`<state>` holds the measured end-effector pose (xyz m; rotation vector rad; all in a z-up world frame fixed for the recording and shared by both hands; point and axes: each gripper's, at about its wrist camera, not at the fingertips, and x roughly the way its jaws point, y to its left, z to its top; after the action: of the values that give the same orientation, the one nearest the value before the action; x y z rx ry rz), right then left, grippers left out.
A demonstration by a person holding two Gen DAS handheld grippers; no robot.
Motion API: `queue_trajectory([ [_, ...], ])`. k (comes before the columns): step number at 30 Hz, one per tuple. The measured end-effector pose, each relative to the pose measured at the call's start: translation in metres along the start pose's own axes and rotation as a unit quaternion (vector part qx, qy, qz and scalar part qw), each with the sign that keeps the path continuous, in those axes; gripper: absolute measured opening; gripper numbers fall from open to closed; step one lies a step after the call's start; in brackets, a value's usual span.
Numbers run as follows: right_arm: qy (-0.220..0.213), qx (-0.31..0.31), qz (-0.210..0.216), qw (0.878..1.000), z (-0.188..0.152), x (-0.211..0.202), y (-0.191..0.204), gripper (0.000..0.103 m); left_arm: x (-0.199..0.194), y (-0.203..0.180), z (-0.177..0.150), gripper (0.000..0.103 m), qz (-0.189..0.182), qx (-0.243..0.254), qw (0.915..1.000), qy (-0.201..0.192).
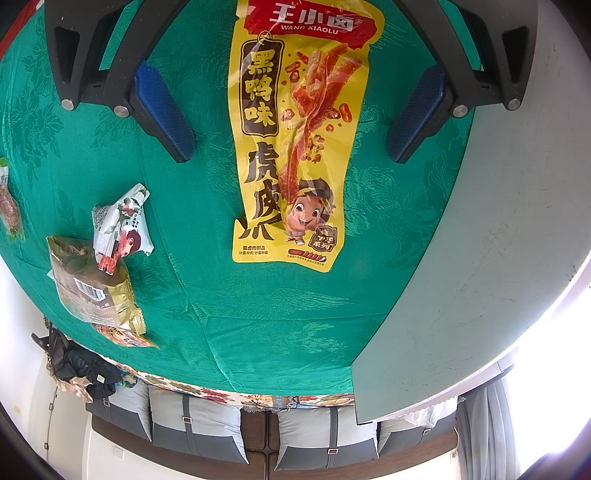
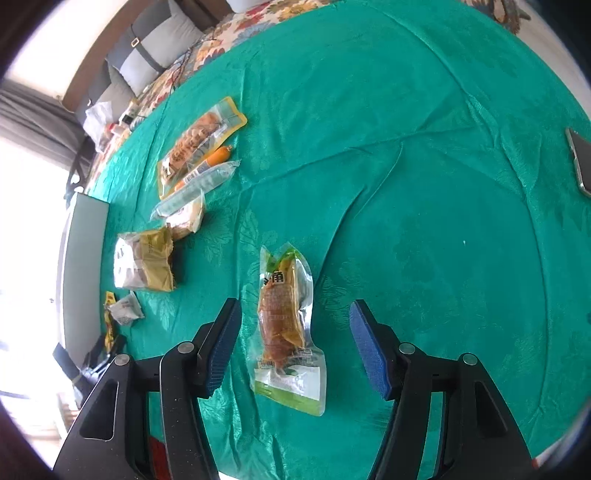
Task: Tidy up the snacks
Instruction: 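Grasp the braised egg pack with the right tool, then grasp the yellow spicy-strip packet with the left tool while the right tool holds the egg pack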
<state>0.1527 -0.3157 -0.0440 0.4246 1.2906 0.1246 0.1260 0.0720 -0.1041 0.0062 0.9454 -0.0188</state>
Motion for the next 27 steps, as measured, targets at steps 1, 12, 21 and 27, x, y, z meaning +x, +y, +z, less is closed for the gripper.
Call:
queue_trajectory([
  [1,0.003,-0.018,-0.013,1.0,-0.002,0.007,0.009,0.065,0.0,0.0,0.0,0.103,0.0,0.0,1.0,0.0],
  [12,-0.051,-0.153,-0.124,0.979,-0.028,0.015,0.066,0.034,-0.001,0.0,0.001,0.103,-0.006,0.005,1.0,0.005],
  [21,-0.048,-0.16,-0.101,0.981,-0.033,0.011,0.06,0.033,0.001,0.029,0.029,0.078,-0.092,-0.032,0.9916,0.086],
  [27,-0.032,-0.124,-0.072,0.989,-0.033,0.031,0.059,0.04,0.004,-0.007,0.027,0.062,-0.032,0.086,0.9883,0.122],
])
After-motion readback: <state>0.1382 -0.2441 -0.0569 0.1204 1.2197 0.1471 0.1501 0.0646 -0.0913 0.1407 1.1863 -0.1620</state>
